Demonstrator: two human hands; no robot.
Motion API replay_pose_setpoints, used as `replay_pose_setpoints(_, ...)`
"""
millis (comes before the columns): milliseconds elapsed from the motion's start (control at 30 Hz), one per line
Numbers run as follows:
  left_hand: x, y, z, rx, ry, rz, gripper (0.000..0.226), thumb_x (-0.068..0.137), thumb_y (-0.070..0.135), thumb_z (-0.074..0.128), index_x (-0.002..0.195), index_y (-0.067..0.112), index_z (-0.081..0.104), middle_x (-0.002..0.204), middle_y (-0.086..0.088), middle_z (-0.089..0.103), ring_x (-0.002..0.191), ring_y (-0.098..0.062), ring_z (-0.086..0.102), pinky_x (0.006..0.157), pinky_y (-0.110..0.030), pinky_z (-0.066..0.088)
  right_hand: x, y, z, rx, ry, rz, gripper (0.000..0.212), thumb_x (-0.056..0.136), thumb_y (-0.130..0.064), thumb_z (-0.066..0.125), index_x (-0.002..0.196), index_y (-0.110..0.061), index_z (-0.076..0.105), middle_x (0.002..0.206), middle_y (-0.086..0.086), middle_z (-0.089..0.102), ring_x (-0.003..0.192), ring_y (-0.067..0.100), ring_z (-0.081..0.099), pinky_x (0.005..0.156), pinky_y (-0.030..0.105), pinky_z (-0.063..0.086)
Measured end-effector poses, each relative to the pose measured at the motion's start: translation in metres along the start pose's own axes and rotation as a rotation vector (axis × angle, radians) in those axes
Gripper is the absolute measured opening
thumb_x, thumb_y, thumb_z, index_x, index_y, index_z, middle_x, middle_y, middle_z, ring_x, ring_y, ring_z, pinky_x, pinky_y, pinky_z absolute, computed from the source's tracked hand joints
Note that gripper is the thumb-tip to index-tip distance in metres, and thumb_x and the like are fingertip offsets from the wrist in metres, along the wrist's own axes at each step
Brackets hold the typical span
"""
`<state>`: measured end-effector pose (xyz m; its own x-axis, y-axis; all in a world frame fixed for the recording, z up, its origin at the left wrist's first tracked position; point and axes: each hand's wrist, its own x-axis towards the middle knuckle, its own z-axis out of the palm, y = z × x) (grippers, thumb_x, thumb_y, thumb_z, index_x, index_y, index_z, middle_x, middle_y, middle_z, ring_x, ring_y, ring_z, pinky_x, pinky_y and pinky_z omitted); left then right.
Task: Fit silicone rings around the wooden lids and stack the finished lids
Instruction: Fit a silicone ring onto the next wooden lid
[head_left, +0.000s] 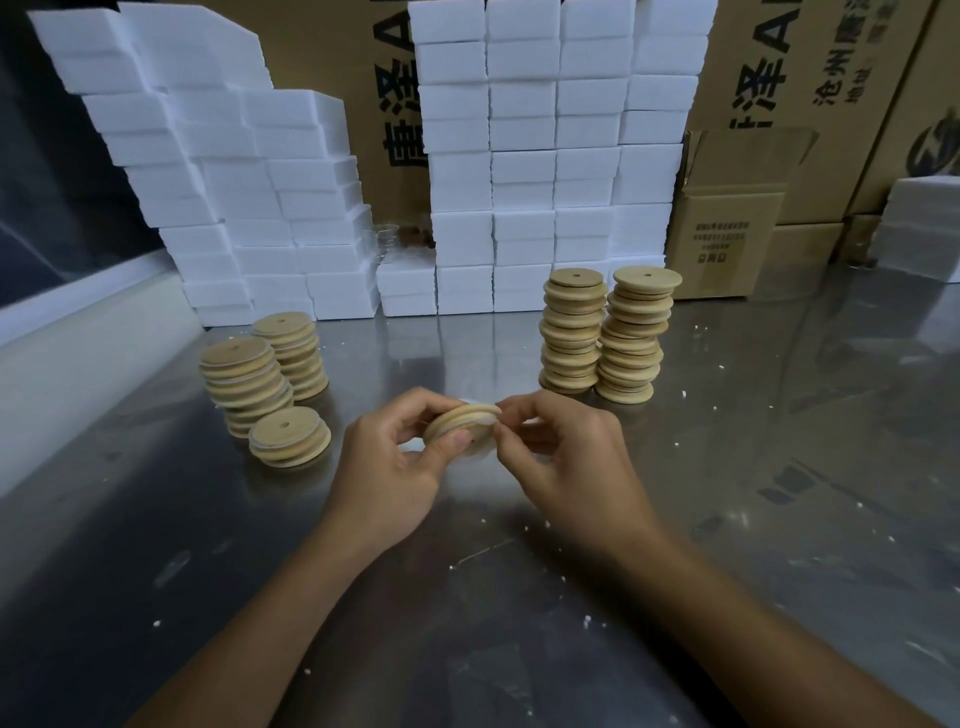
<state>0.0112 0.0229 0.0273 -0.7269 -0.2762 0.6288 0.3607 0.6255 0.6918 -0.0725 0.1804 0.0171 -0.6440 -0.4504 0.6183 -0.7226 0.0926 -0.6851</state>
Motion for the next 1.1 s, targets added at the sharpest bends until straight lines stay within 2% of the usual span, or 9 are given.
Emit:
replay_pose_setpoints(133,0.001,0.0,-0.002,0.014,-0.013,-0.002,0.038,0.081,0.008,0.075,0.085,0.045,0.067,0.091,0.016,0.072,0.087,-0.016,0.069,0.082,-0.027,0.055,0.002,0.001,-0.003,0.024,-0.027,-0.02,0.007,0.087,-0.014,0.07,0.092,-0.012,0.073,0.091,-0.005,0.075,0.081,0.005,0.071,0.077,0.025,0.059)
replay_pose_setpoints(200,0.002,0.002,-0.005,0.012,-0.032,-0.005,0.031,0.081,0.011,0.074,0.087,0.04,0.067,0.09,0.014,0.073,0.087,-0.017,0.069,0.083,-0.029,0.055,0.004,0.002,-0.006,0.041,-0.023,-0.004,0.006,0.086,-0.011,0.071,0.091,-0.012,0.074,0.085,-0.005,0.075,0.076,0.004,0.071,0.071,0.019,0.057)
replay_pose_setpoints(300,0.004,0.006,-0.008,0.005,-0.074,-0.016,0.023,0.08,0.012,0.074,0.091,0.032,0.069,0.09,0.014,0.073,0.088,-0.013,0.069,0.083,-0.027,0.055,0.007,0.005,-0.011,0.088,-0.035,0.049,0.005,0.085,-0.008,0.073,0.088,-0.012,0.075,0.078,-0.005,0.075,0.068,0.005,0.07,0.062,0.017,0.053)
replay_pose_setpoints(467,0.002,0.007,-0.006,-0.041,-0.072,-0.062,0.031,0.079,-0.003,0.073,0.09,0.026,0.069,0.091,0.01,0.074,0.086,-0.011,0.07,0.082,-0.023,0.055,0.005,0.009,-0.013,0.103,-0.09,0.041,0.005,0.084,-0.007,0.074,0.088,-0.009,0.075,0.08,-0.008,0.074,0.071,0.001,0.069,0.064,0.012,0.051)
replay_pose_setpoints(567,0.002,0.005,-0.004,-0.075,-0.058,-0.082,0.031,0.079,-0.003,0.073,0.089,0.026,0.069,0.092,0.01,0.074,0.086,-0.01,0.07,0.081,-0.021,0.054,0.005,0.012,-0.012,0.166,-0.1,0.126,0.002,0.086,-0.011,0.074,0.088,-0.011,0.075,0.08,-0.007,0.074,0.073,0.009,0.072,0.066,0.028,0.059)
replay_pose_setpoints(667,0.001,0.005,-0.004,-0.121,-0.04,-0.105,0.03,0.079,0.0,0.074,0.089,0.027,0.069,0.09,0.009,0.074,0.085,-0.012,0.071,0.079,-0.02,0.054,0.004,0.012,-0.011,0.292,-0.101,0.202,0.005,0.088,-0.009,0.073,0.09,-0.005,0.074,0.084,0.008,0.075,0.078,0.028,0.074,0.07,0.047,0.062)
replay_pose_setpoints(800,0.0,0.006,-0.002,-0.221,-0.015,-0.169,0.022,0.078,0.007,0.074,0.091,0.024,0.069,0.09,0.007,0.076,0.085,-0.012,0.072,0.074,-0.022,0.056,0.004,0.009,-0.01,0.428,-0.085,0.259,0.004,0.089,-0.007,0.071,0.089,-0.003,0.072,0.085,0.015,0.076,0.082,0.028,0.075,0.072,0.039,0.063)
replay_pose_setpoints(933,-0.001,0.008,0.0,-0.392,0.029,-0.311,0.022,0.068,0.021,0.073,0.089,0.02,0.07,0.088,0.002,0.076,0.085,-0.015,0.072,0.072,-0.034,0.061,0.005,0.006,-0.009,0.433,-0.084,0.272,0.005,0.087,-0.003,0.072,0.085,-0.008,0.072,0.081,0.016,0.075,0.077,0.024,0.072,0.082,0.052,0.06)
replay_pose_setpoints(1100,0.001,0.009,-0.001,-0.425,0.029,-0.363,0.02,0.081,-0.001,0.067,0.093,0.016,0.069,0.085,0.002,0.076,0.084,-0.015,0.072,0.07,-0.034,0.061,0.008,0.008,-0.017,0.394,-0.136,0.258,0.005,0.084,-0.003,0.075,0.082,-0.007,0.074,0.082,0.015,0.076,0.08,0.033,0.074,0.084,0.058,0.057)
